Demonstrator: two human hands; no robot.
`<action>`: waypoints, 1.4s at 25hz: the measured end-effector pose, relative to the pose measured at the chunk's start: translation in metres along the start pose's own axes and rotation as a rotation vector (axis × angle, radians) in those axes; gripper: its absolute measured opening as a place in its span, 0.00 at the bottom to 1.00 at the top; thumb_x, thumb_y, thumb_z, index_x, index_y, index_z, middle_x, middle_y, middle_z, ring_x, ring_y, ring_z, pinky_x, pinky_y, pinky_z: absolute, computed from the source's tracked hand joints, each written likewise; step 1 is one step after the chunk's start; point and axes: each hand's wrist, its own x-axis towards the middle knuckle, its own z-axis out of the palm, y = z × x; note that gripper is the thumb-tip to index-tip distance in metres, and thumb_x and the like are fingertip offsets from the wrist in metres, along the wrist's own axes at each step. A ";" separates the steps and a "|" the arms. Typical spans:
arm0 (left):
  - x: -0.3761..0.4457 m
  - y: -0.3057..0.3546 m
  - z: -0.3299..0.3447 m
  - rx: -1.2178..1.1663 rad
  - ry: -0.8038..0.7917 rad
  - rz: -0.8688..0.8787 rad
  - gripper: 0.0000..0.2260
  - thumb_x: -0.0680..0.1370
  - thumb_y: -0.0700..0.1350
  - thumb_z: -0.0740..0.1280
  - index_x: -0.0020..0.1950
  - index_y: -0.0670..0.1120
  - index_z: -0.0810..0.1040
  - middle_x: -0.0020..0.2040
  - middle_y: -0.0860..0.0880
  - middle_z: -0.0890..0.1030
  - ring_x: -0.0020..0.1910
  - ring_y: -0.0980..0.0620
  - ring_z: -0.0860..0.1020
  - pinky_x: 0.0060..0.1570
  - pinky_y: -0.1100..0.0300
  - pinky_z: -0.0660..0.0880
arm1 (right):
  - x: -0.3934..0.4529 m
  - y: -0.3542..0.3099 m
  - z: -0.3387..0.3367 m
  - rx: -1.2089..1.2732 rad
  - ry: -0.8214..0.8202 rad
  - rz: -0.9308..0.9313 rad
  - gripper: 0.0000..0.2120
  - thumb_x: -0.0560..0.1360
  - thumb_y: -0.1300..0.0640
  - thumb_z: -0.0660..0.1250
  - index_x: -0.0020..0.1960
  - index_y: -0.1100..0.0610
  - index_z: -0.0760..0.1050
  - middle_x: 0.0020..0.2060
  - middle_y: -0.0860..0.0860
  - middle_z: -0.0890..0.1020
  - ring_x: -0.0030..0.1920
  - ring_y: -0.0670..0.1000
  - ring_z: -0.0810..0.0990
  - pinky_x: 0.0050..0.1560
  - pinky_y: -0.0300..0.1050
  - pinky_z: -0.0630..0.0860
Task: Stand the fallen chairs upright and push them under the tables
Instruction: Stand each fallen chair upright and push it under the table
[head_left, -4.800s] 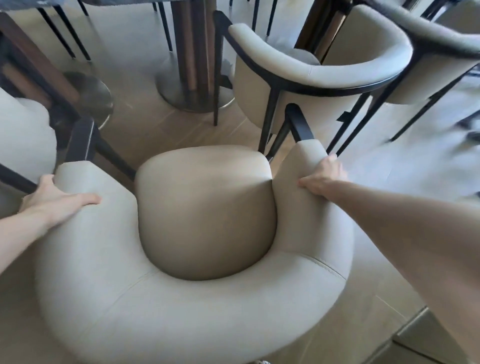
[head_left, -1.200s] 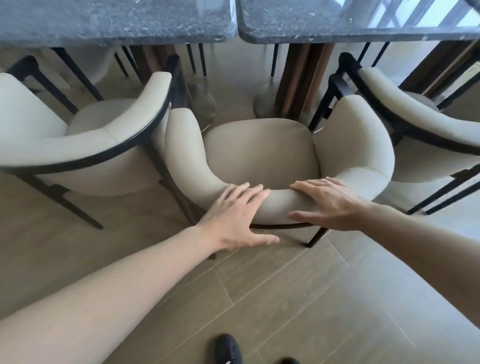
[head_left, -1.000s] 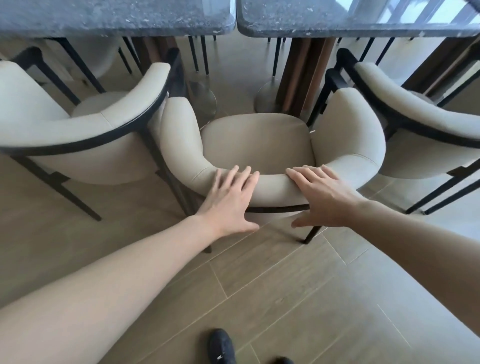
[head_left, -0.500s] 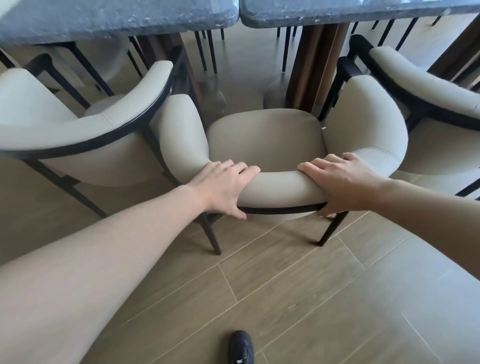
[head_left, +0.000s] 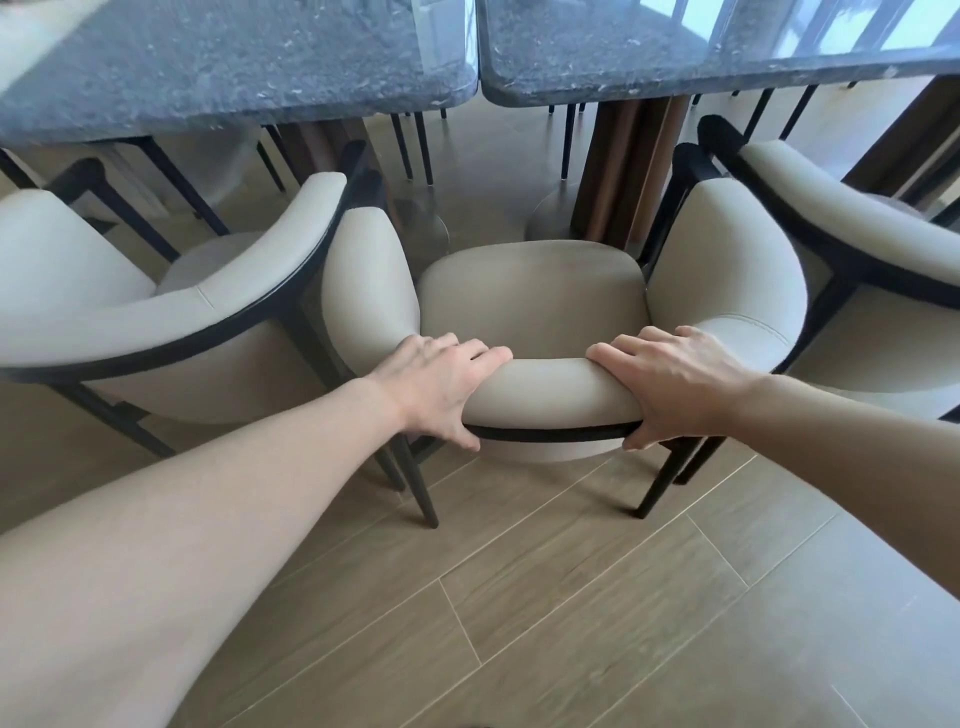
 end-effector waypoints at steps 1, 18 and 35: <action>0.006 -0.006 0.000 0.002 -0.004 -0.001 0.45 0.65 0.70 0.73 0.75 0.55 0.58 0.66 0.54 0.75 0.60 0.46 0.76 0.46 0.53 0.73 | 0.007 0.003 -0.001 0.007 -0.001 0.004 0.45 0.58 0.28 0.72 0.67 0.45 0.61 0.53 0.44 0.75 0.53 0.52 0.76 0.49 0.53 0.78; 0.075 -0.062 -0.002 -0.141 -0.044 -0.005 0.44 0.63 0.68 0.74 0.74 0.60 0.57 0.64 0.57 0.75 0.59 0.47 0.74 0.52 0.52 0.74 | 0.075 0.047 -0.014 0.080 -0.019 0.078 0.45 0.58 0.32 0.77 0.68 0.45 0.61 0.55 0.46 0.75 0.56 0.54 0.76 0.52 0.55 0.78; 0.079 -0.045 -0.017 -0.267 -0.176 -0.224 0.48 0.62 0.58 0.82 0.76 0.60 0.57 0.71 0.51 0.66 0.72 0.45 0.62 0.76 0.44 0.50 | 0.073 0.030 0.003 0.231 0.145 0.324 0.47 0.60 0.44 0.80 0.73 0.46 0.60 0.66 0.52 0.68 0.68 0.57 0.67 0.73 0.57 0.58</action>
